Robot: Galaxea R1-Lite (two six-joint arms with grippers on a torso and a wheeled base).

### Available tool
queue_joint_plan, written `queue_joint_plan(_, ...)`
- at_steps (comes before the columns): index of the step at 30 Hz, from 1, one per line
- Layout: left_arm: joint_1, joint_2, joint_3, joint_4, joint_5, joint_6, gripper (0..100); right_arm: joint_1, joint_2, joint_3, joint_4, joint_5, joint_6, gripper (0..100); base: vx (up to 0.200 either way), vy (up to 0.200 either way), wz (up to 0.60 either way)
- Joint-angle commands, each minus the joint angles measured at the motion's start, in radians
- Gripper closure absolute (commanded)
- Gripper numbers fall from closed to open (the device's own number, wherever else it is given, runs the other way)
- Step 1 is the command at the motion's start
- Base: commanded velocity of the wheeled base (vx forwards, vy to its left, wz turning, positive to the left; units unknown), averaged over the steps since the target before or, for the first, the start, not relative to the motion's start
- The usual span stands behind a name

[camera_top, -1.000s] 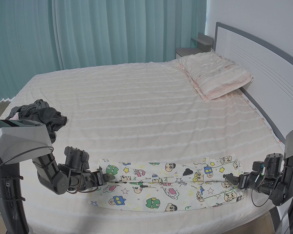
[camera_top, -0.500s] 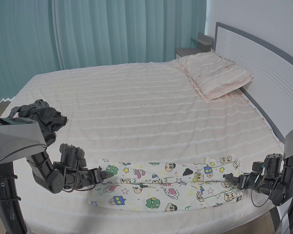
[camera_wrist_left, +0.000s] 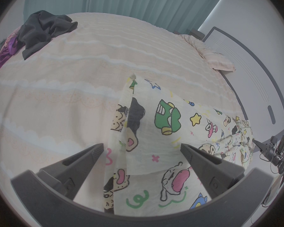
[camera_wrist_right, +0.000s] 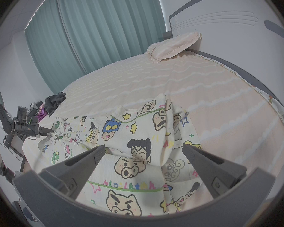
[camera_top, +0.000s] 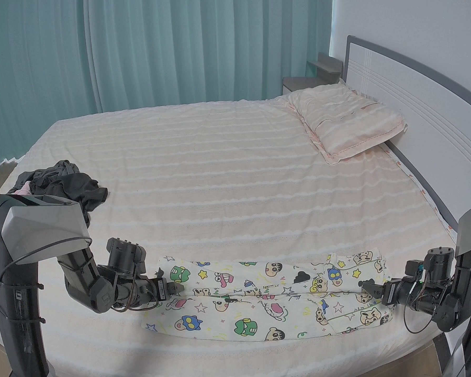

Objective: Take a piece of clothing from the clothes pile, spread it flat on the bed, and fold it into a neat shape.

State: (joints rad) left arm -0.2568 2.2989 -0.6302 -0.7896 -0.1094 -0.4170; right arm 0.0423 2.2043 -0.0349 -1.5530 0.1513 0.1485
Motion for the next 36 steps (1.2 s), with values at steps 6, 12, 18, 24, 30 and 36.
queue_joint_plan(6, -0.035, 0.014, 0.0, 0.003, 0.002, 0.001, 0, 0.001, 0.003, 0.0, -0.009, 0.001, 0.0, 0, 0.0, 0.0, 0.0)
queue_joint_plan(12, -0.035, 0.027, -0.025, 0.015, 0.023, 0.021, 0, 0.001, -0.001, 0.003, -0.009, 0.001, 0.0, 0, 0.0, 0.0, 0.0)
queue_joint_plan(18, -0.041, 0.03, -0.026, 0.016, 0.033, 0.027, 0, 0.001, 0.0, 0.0, -0.009, 0.001, 0.0, 0, 0.0, 0.0, 0.0)
queue_joint_plan(24, -0.044, 0.03, -0.034, 0.026, 0.04, 0.027, 100, 0.001, -0.001, 0.001, -0.009, 0.001, 0.0, 0, 0.0, 0.0, 0.0)
queue_joint_plan(30, -0.042, 0.024, -0.031, 0.026, 0.042, 0.026, 100, -0.006, -0.003, -0.002, -0.01, -0.002, 0.0, 0, 0.0, 0.0, 0.0)
queue_joint_plan(36, -0.039, -0.01, -0.02, 0.026, 0.042, 0.02, 100, -0.012, -0.024, 0.001, -0.01, -0.001, 0.002, 0, 0.0, 0.0, 0.0)
